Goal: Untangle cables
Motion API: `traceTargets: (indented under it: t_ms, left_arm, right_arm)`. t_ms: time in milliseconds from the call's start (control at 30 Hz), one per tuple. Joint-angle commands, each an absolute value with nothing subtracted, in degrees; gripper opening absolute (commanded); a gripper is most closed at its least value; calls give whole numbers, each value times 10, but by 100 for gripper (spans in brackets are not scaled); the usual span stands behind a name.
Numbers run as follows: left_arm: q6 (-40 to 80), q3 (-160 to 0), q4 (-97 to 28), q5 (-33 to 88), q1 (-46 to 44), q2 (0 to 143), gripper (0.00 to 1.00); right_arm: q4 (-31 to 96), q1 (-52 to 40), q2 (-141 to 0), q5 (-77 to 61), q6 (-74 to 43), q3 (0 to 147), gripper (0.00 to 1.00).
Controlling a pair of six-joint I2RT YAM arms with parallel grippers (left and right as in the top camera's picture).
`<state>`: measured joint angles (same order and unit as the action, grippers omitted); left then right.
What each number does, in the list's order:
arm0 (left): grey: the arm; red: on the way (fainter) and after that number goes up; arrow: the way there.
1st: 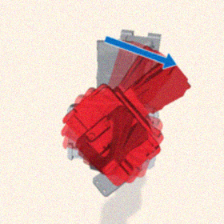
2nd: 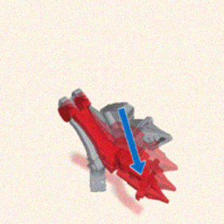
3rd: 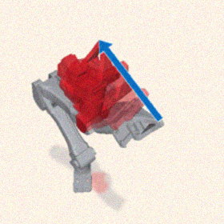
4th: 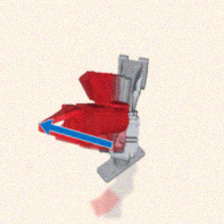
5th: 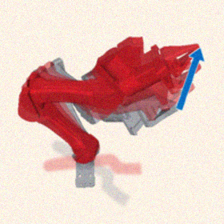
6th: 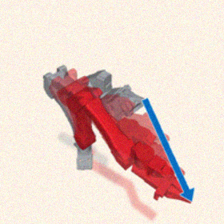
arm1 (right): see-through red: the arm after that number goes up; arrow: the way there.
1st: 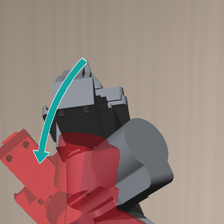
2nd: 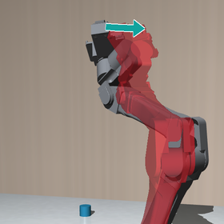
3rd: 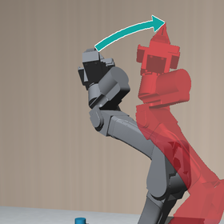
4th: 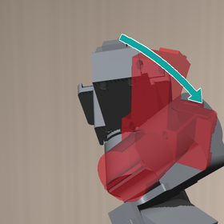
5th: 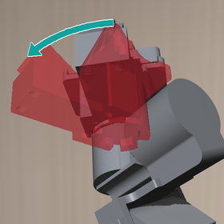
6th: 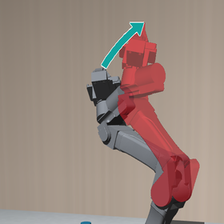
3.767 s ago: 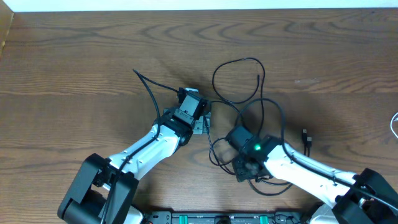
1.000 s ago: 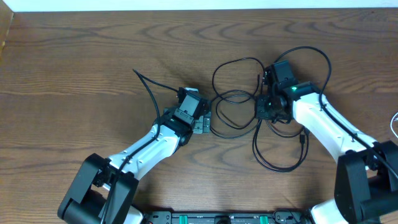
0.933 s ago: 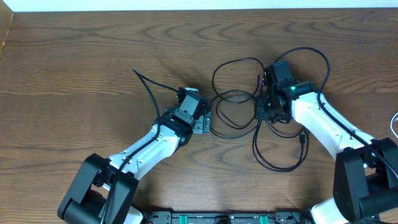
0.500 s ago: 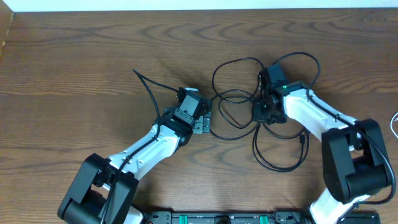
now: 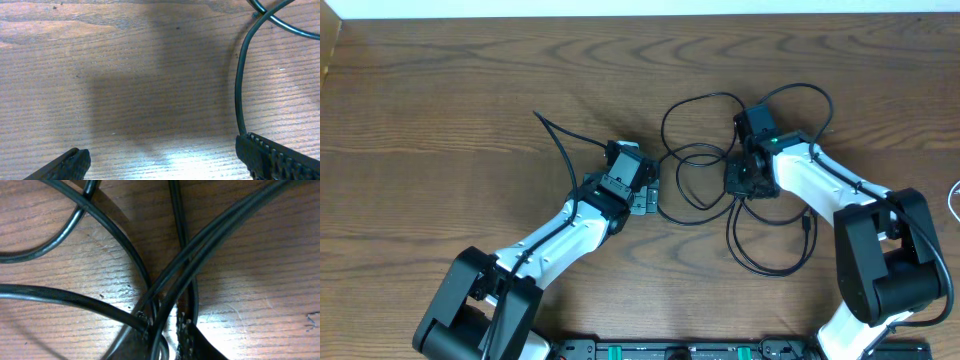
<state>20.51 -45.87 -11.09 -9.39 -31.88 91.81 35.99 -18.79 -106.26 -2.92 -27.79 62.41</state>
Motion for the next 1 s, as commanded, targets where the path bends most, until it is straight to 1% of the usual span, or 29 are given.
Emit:
traceTargets:
  t_ms: [0, 167, 233, 267, 300, 333, 467, 600, 800, 967]
  left_arm:
    - [197, -463, -111, -106, -315, 915, 98]
    - [197, -463, -111, -106, -315, 915, 98]
    - [197, -463, -111, -106, -315, 915, 98]
    - [197, -463, -111, -106, -315, 915, 98]
    - [197, -463, -111, -106, -315, 915, 98]
    - [197, -463, -111, -106, -315, 915, 98]
    - [197, -463, -111, -106, -315, 915, 98]
    - [197, -463, -111, -106, -315, 915, 98]
    - [197, -463, -111, -106, -315, 915, 98]
    - [197, -463, -111, -106, -315, 915, 98]
  right_arm:
    - [367, -209, -1088, -14, -286, 621, 20]
    - [397, -253, -1115, 20, -291, 621, 22]
    - [403, -260, -1133, 17, -311, 621, 21]
    - [403, -260, -1145, 6, -316, 621, 17]
    - [400, -258, -1165, -18, -317, 621, 3]
    - [398, -256, -1178, -34, -316, 621, 1]
    - [376, -244, -1199, -62, -260, 625, 1]
    - [398, -215, -1167, -62, -242, 671, 1]
    - [441, -149, -1061, -78, -176, 807, 1]
    - [463, -93, -976, -181, -130, 935, 1]
